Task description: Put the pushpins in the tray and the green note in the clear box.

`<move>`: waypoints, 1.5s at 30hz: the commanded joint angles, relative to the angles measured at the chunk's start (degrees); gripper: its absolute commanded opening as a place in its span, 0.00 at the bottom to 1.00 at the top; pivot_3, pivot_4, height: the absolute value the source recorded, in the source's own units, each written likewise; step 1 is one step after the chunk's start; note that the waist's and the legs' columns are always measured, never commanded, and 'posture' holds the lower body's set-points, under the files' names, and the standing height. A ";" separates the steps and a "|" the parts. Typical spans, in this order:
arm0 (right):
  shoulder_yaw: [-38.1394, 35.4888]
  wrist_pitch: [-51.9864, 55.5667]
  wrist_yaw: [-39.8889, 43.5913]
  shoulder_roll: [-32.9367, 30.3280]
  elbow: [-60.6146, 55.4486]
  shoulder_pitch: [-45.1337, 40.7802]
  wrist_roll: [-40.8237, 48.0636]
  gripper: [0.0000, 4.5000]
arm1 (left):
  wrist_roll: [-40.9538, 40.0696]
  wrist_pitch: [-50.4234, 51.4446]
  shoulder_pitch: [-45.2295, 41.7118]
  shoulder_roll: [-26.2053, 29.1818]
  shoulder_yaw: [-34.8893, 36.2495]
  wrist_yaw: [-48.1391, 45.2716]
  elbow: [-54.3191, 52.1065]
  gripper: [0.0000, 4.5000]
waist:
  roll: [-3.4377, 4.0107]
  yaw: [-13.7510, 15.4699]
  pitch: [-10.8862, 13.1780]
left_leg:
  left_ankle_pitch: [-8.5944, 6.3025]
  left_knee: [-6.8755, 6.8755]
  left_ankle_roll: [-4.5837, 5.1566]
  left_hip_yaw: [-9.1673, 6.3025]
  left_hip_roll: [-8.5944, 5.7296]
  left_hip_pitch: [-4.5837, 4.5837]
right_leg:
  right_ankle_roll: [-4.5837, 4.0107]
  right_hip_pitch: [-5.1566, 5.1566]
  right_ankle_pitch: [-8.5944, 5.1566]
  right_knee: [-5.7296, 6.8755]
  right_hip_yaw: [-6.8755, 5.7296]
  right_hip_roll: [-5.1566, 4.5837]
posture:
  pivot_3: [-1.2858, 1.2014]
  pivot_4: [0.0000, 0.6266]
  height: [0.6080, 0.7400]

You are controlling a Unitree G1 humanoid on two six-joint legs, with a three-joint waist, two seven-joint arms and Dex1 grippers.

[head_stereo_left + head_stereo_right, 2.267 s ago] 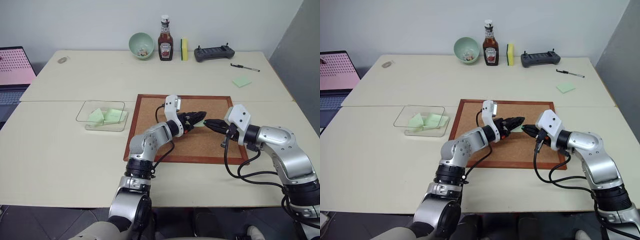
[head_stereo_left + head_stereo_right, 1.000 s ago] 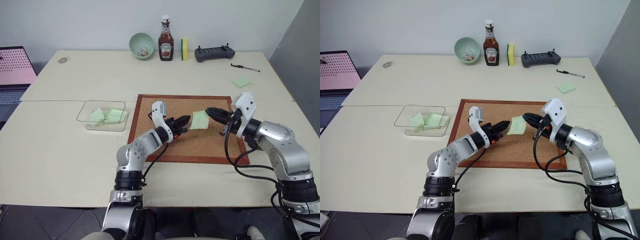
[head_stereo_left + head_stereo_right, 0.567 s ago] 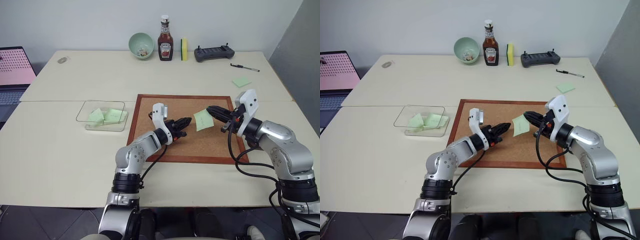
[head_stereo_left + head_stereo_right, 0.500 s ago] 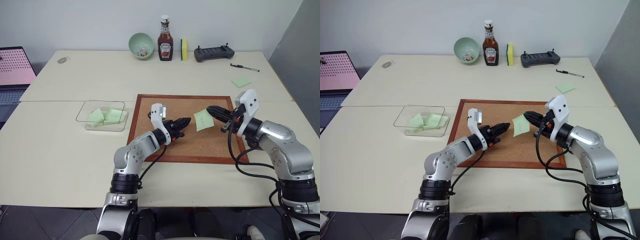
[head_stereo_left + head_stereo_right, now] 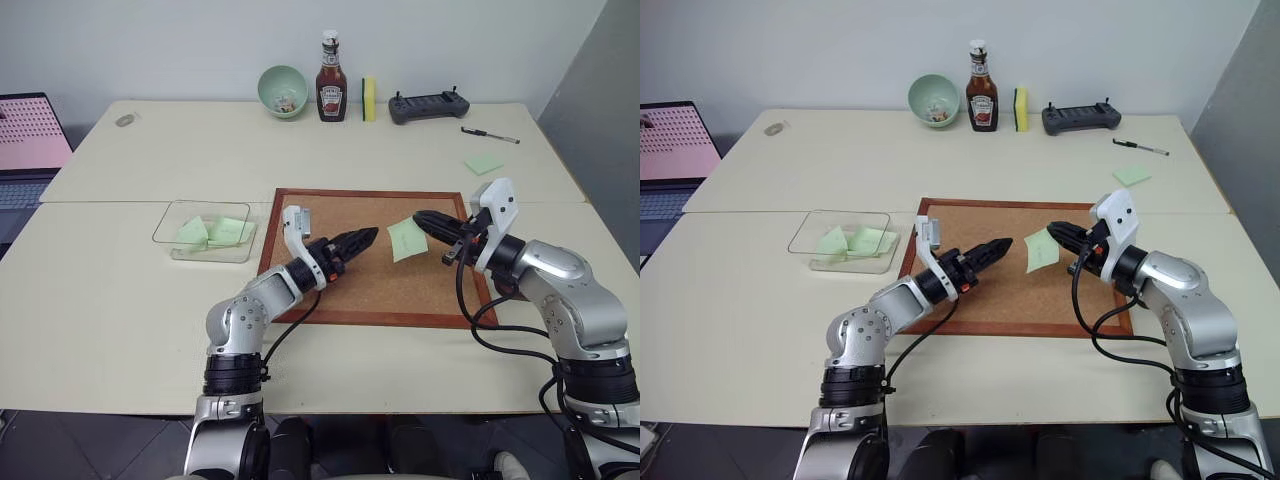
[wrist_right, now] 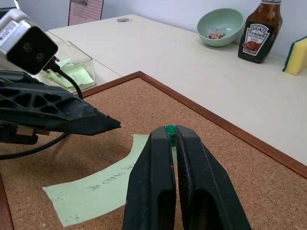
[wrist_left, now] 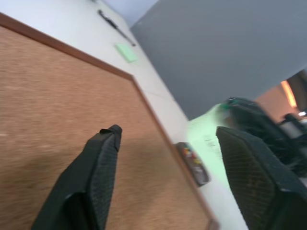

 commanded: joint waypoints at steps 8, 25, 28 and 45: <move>0.50 2.29 -0.11 0.12 -6.12 -1.44 2.75 0.00 | -2.88 2.23 -5.28 -3.75 -4.24 -3.94 4.53 0.88 | 0.00 0.01 0.00 | 0.00 0.01 0.00 0.01 -0.01 0.00 | 0.00 0.01 0.00 -0.01 0.00 0.00 | 0.52 0.24 1.00; 0.20 3.45 -0.66 0.12 -7.11 -1.72 3.44 0.00 | -1.21 1.01 -4.02 -2.23 -5.06 -5.76 6.14 0.59 | 0.00 -0.03 0.00 | 0.00 0.00 0.00 0.00 0.00 0.01 | 0.00 -0.01 0.00 -0.01 0.00 0.01 | 0.52 0.24 1.00; 0.13 3.66 -0.71 0.23 -7.10 -1.88 3.56 0.00 | -1.26 1.25 -3.37 -1.39 -5.18 -6.10 5.81 0.46 | 0.00 -0.04 0.00 | 0.00 0.00 0.00 0.00 0.00 0.00 | 0.00 -0.01 0.00 0.00 0.00 0.01 | 0.52 0.24 1.00; -0.65 4.13 -0.64 0.18 -6.43 -3.20 4.01 0.00 | 0.21 2.99 -2.70 -0.09 -8.52 -6.55 5.48 0.28 | 0.00 -0.01 0.00 | 0.00 0.00 0.00 0.00 0.00 0.00 | 0.00 -0.01 0.00 -0.01 0.00 0.01 | 0.52 0.24 1.00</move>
